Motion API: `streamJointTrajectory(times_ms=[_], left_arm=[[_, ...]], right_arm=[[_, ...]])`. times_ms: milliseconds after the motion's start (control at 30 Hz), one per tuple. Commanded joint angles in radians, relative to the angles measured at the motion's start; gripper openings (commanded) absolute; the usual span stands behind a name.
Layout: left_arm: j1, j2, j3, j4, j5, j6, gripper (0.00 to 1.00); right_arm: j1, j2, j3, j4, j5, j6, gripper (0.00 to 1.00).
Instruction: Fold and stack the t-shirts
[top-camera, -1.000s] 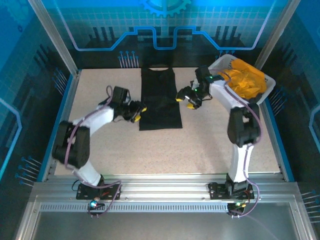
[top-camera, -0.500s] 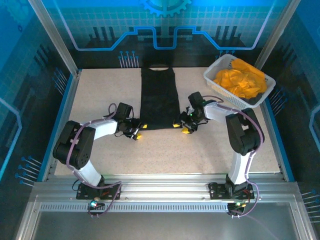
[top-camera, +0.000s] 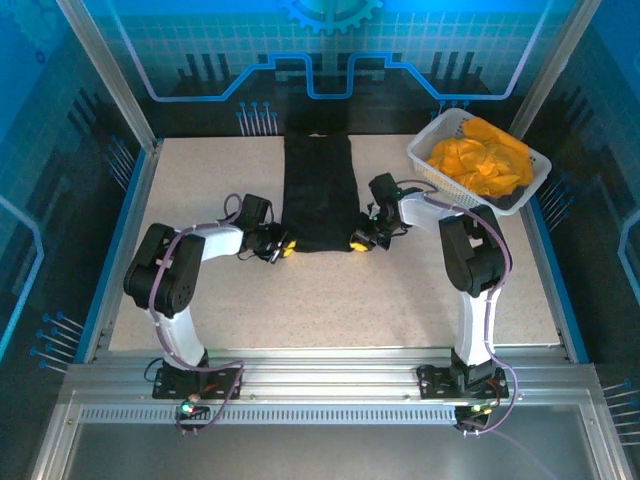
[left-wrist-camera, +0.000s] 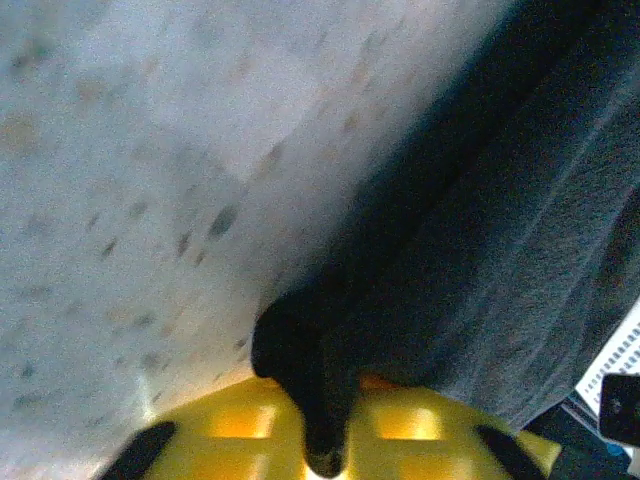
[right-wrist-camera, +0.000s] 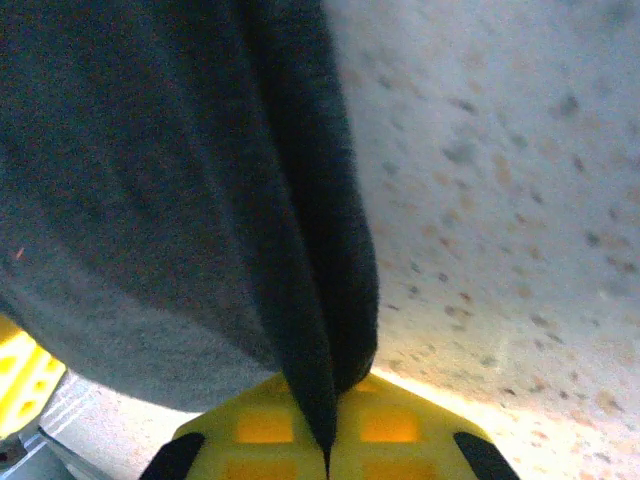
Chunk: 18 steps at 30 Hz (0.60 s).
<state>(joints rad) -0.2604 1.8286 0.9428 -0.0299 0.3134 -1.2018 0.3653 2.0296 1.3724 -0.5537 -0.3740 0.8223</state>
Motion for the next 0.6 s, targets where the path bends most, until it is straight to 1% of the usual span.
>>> streamJointTrajectory(times_ms=[0,167,400,467,567], left_arm=[[0.019,-0.022,0.033,0.074,-0.047,0.04,0.0],[0.032,-0.13,0.058,0.049,-0.043,0.027,0.0],[0.043,-0.321,0.089,0.07,-0.045,-0.004,0.0],[0.043,-0.354,0.069,0.064,-0.026,-0.028,0.0],[0.037,-0.395,-0.017,0.054,0.021,-0.053,0.0]], right_arm=[[-0.005,-0.005,0.056,-0.037,0.007,-0.034,0.0],[-0.01,-0.073,0.121,-0.078,-0.004,-0.045,0.0],[-0.032,-0.231,0.184,-0.113,0.022,-0.01,0.0],[-0.03,-0.253,0.185,-0.134,0.016,-0.006,0.0],[-0.019,-0.286,0.125,-0.14,-0.004,0.006,0.0]])
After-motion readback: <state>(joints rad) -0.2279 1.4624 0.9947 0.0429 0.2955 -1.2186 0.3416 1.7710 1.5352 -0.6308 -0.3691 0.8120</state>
